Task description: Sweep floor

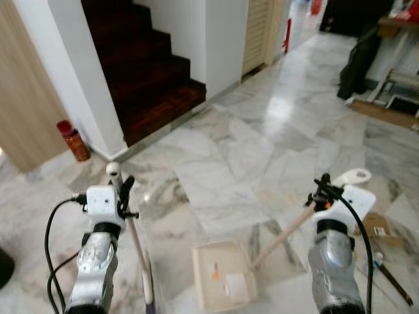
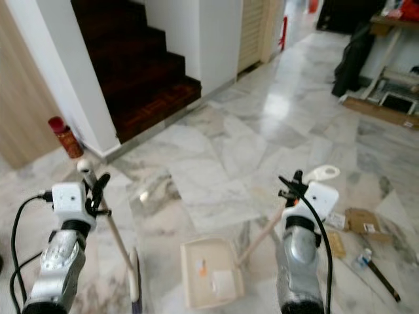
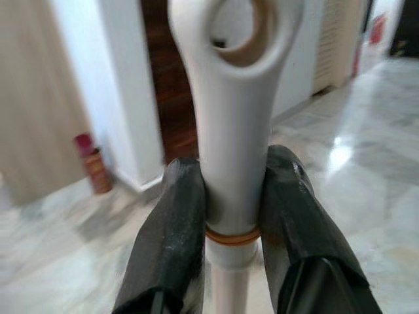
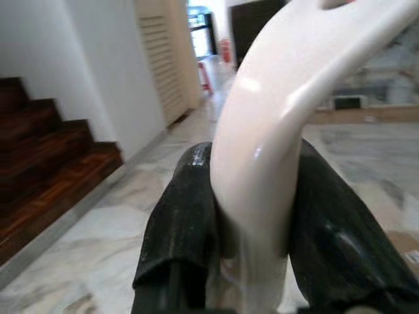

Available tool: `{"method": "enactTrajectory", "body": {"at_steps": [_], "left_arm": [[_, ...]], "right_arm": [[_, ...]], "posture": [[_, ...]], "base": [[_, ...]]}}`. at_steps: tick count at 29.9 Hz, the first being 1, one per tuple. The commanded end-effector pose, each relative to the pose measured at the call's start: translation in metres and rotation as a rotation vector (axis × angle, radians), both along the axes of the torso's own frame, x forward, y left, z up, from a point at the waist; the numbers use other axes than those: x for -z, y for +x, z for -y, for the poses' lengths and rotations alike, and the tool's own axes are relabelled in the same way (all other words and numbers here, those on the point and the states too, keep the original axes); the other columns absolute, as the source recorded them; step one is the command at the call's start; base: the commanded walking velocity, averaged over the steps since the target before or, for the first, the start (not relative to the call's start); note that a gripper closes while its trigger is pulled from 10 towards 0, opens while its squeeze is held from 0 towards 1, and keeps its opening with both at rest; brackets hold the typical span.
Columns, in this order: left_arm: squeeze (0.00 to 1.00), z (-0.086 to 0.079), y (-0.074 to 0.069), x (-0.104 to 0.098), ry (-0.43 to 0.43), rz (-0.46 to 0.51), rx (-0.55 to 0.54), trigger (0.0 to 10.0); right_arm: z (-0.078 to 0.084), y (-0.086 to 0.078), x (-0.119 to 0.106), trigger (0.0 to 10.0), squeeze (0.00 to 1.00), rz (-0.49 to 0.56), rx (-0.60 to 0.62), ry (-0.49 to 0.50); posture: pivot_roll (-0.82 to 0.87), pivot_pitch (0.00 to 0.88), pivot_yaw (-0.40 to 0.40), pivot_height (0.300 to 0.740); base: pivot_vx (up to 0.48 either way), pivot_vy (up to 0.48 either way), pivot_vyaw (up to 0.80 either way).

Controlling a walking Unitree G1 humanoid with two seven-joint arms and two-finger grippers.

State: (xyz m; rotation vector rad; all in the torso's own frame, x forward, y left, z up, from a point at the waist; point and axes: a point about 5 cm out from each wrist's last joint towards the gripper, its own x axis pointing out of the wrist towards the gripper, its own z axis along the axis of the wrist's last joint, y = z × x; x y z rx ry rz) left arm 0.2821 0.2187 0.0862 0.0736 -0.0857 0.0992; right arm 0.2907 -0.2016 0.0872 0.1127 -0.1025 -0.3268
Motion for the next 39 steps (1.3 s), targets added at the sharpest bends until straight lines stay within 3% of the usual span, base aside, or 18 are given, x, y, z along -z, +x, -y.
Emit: {"method": "enactTrajectory", "body": {"at_steps": [1,10,20,28,39], "left_arm": [[0.00,0.003,0.002,-0.014,0.013,0.061,0.017,10.0],[0.00,0.000,-0.015,-0.005,0.014,0.016,0.010,10.0],[0.00,0.010,-0.014,-0.003,0.001,-0.007,0.039,10.0],[0.00,0.009,-0.014,-0.005,-0.002,-0.003,0.032,10.0],[0.00,0.007,-0.012,-0.009,0.005,-0.001,0.025,10.0]], "right_arm": [[-0.003,0.005,-0.018,10.0,0.00,0.079,-0.005,0.019],[-0.013,-0.005,-0.013,10.0,0.00,0.056,-0.022,0.022],[-0.011,-0.011,-0.013,10.0,0.00,0.046,-0.007,0.038],[-0.019,-0.006,-0.016,10.0,0.00,0.049,-0.031,0.050],[-0.018,-0.006,-0.017,10.0,0.00,0.053,-0.028,0.059]], "posture": [[0.00,0.000,0.018,0.740],[-0.01,0.005,0.022,0.740],[-0.04,0.002,0.028,0.740],[-0.02,0.000,0.025,0.740],[-0.01,0.033,0.029,0.740]], "base": [[0.000,0.281,0.00],[0.000,0.280,0.00],[0.000,0.281,0.00],[0.000,0.280,0.00],[0.000,0.280,0.68]]}}
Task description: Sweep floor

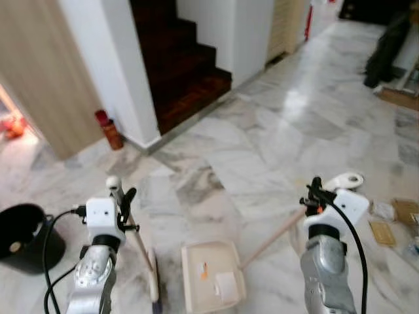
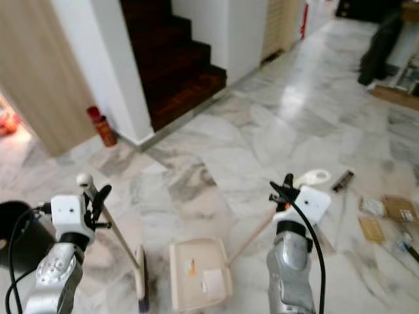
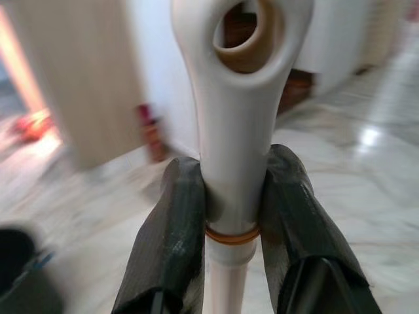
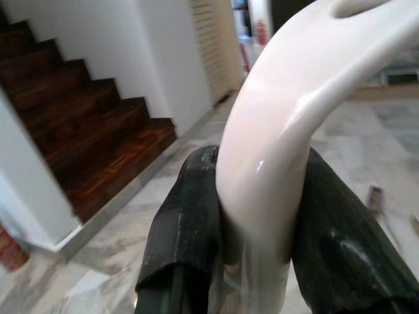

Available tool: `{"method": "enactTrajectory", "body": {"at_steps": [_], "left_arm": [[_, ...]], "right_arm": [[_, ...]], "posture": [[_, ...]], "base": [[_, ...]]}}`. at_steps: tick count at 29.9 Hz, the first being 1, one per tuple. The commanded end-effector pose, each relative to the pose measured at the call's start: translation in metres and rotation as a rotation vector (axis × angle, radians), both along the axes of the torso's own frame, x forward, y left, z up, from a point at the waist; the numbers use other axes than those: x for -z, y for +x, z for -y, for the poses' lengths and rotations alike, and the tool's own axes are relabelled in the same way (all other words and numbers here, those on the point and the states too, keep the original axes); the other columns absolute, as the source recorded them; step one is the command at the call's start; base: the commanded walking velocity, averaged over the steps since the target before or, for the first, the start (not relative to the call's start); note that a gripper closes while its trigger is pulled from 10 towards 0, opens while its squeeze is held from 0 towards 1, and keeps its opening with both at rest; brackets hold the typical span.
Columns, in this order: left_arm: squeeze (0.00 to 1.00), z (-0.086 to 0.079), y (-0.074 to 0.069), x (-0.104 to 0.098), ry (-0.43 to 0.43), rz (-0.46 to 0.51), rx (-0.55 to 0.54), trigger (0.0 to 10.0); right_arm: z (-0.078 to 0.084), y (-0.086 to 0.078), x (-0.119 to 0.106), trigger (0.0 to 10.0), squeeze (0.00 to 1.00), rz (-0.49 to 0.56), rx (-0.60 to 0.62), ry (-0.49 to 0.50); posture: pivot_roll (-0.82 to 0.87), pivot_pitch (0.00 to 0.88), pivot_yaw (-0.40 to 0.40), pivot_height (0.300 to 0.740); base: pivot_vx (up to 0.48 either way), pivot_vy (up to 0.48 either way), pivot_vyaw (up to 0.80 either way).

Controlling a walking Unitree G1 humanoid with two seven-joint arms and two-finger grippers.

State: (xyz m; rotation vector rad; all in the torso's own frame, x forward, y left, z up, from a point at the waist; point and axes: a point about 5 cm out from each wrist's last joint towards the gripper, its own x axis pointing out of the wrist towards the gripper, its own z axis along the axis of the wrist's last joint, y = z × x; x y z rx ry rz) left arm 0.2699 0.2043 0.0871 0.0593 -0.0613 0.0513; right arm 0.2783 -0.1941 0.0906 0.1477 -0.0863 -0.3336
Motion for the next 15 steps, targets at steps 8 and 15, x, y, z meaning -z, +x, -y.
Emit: {"method": "enactTrajectory", "body": {"at_steps": [8,15], "left_arm": [[0.00,-0.0074,-0.0050,-0.0056,0.012,0.019,-0.045,10.0],[0.00,-0.0080,-0.0048,-0.0074,0.012,0.021,-0.053,10.0]], "right_arm": [[-0.0083,0.0055,-0.0136,10.0,0.00,0.059,-0.036,0.026],[-0.0131,0.0077,-0.0141,10.0,0.00,0.059,-0.050,0.037]], "posture": [[0.00,0.055,0.015,0.740],[0.01,0.070,0.017,0.740]], "base": [[0.000,0.281,0.00],[0.000,0.279,0.00]]}}
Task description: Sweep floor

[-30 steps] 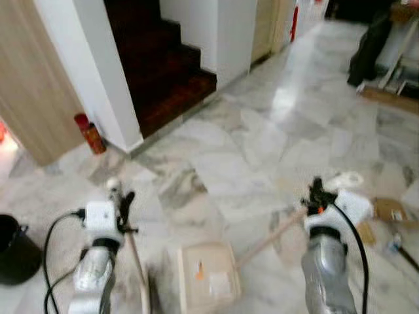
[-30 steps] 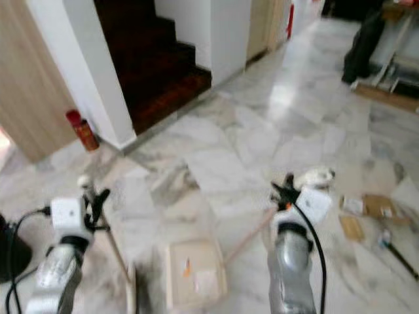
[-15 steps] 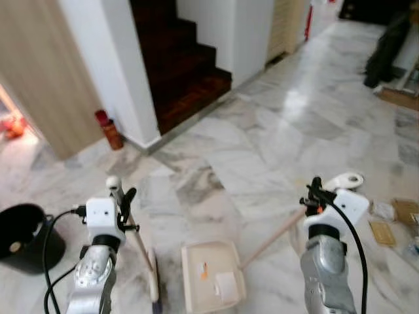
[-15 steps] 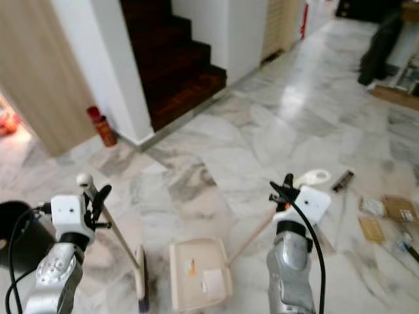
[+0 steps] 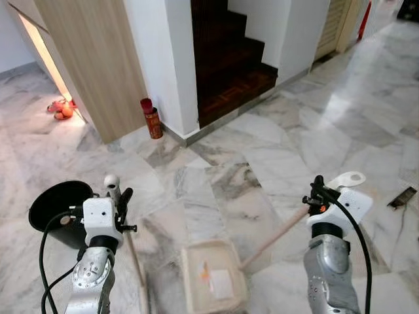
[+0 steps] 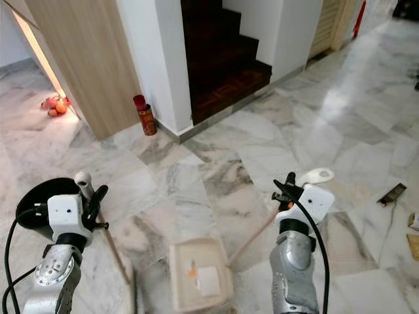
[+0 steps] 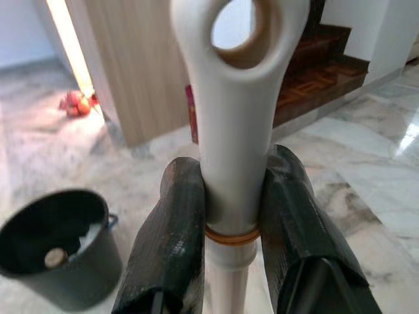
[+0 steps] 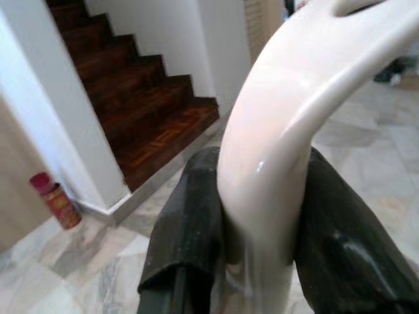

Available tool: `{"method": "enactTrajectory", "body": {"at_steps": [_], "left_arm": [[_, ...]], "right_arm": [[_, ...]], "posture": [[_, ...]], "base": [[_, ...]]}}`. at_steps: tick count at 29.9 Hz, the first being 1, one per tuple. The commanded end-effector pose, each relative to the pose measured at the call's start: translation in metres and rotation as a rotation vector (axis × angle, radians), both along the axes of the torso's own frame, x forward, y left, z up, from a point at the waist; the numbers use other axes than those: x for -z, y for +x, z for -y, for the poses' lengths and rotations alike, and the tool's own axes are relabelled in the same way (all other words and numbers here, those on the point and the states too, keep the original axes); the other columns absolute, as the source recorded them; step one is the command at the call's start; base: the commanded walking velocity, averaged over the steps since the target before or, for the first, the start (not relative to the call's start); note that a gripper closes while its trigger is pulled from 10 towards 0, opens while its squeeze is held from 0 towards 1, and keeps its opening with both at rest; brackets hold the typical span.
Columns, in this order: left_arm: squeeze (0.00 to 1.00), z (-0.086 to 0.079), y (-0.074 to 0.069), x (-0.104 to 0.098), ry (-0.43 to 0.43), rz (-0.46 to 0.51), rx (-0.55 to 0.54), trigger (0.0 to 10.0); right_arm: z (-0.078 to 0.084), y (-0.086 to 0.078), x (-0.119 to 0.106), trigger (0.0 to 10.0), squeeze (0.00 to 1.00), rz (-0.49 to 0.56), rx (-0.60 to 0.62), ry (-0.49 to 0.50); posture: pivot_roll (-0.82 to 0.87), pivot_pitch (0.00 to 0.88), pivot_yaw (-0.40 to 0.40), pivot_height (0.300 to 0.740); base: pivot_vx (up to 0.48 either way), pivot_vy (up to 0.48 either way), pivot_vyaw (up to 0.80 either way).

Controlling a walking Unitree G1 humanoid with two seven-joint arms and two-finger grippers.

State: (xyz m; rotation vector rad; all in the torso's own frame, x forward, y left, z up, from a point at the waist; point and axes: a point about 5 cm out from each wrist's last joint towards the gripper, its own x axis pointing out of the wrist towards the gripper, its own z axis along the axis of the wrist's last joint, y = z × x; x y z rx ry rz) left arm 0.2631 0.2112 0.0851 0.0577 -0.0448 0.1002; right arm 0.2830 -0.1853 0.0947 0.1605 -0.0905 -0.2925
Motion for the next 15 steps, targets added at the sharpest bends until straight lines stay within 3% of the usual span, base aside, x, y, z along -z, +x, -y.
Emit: {"method": "enactTrajectory", "body": {"at_steps": [1,9,15], "left_arm": [[0.00,-0.0016,0.0021,-0.0099,0.018,0.036,-0.005,10.0],[0.00,-0.0031,0.0026,-0.0127,0.021,0.038,-0.010,10.0],[0.00,-0.0003,0.0022,-0.0125,0.017,0.036,-0.007,10.0]], "right_arm": [[-0.0053,0.0034,-0.0099,10.0,0.00,0.049,-0.015,0.033],[-0.0069,0.0036,-0.0111,10.0,0.00,0.050,-0.027,0.025],[-0.0057,0.0031,-0.0118,10.0,0.00,0.053,-0.022,0.025]], "posture": [[0.01,0.072,0.019,0.740],[0.01,0.088,0.021,0.740],[0.01,0.100,0.019,0.740]], "base": [[0.000,0.285,0.00],[0.000,0.280,0.00],[0.000,0.281,0.62]]}}
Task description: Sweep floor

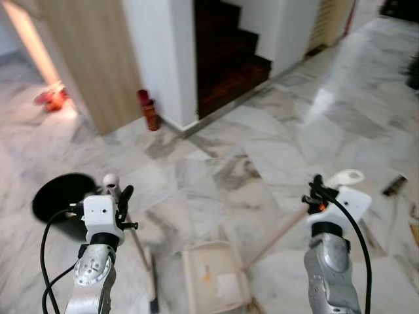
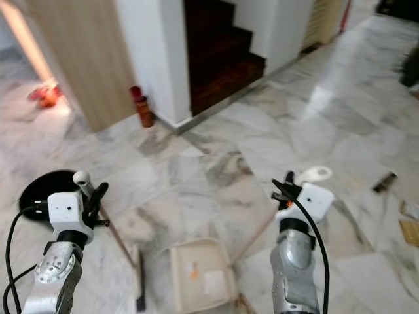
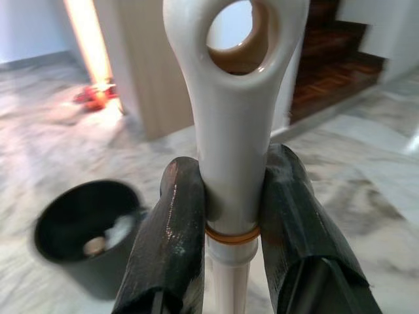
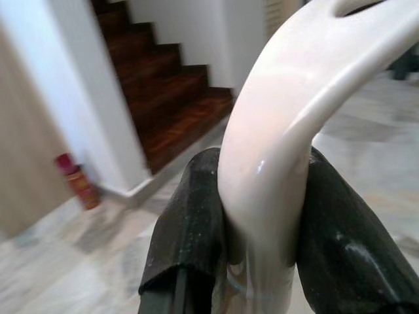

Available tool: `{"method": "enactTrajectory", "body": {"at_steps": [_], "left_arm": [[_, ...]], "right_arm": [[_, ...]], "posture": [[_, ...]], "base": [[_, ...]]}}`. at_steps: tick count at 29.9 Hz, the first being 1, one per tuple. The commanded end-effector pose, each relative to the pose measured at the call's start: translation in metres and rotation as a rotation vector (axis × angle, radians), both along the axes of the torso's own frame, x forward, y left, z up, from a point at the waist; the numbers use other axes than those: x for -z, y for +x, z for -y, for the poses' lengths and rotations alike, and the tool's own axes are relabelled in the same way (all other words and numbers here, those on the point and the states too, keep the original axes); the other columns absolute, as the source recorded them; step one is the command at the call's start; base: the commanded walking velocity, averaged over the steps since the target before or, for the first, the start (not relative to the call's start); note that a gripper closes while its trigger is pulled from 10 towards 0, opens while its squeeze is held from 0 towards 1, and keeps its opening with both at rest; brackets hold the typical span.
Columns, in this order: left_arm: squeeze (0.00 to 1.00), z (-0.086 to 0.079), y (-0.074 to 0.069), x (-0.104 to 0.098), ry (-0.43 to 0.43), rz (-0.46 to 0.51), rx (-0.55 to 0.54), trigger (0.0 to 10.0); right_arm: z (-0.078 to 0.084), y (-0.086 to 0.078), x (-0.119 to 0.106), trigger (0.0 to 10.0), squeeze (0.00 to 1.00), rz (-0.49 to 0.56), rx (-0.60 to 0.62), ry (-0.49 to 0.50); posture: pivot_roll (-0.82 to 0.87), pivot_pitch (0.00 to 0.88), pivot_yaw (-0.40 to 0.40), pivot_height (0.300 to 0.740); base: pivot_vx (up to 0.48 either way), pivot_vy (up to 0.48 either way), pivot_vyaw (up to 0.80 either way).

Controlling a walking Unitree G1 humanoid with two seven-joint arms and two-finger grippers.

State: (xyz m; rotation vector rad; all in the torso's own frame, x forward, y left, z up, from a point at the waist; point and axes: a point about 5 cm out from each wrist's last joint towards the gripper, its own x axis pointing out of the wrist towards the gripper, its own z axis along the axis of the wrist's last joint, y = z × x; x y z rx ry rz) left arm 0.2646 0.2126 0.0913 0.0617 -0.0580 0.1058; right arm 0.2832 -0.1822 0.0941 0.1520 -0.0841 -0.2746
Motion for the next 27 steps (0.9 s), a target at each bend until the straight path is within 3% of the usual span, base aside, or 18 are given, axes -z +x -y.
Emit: {"method": "enactTrajectory", "body": {"at_steps": [1,5,27], "left_arm": [[0.00,0.0011,0.0007,-0.0062,0.012,0.022,-0.002,10.0],[0.00,0.0015,0.0003,-0.0062,0.011,0.020,-0.002,10.0],[0.00,0.0016,0.0006,-0.0085,0.010,0.018,-0.004,10.0]], "right_arm": [[-0.0025,0.0028,-0.0124,10.0,0.00,0.059,-0.005,0.035],[-0.0032,0.0030,-0.0120,10.0,0.00,0.055,-0.006,0.037],[-0.0034,0.0048,-0.0121,10.0,0.00,0.036,-0.006,0.032]], "posture": [[0.01,0.100,0.019,0.740],[0.02,0.110,0.022,0.740],[0.03,0.135,0.014,0.740]], "base": [[0.000,0.281,0.69],[0.000,0.281,0.51],[0.000,0.281,0.02]]}}
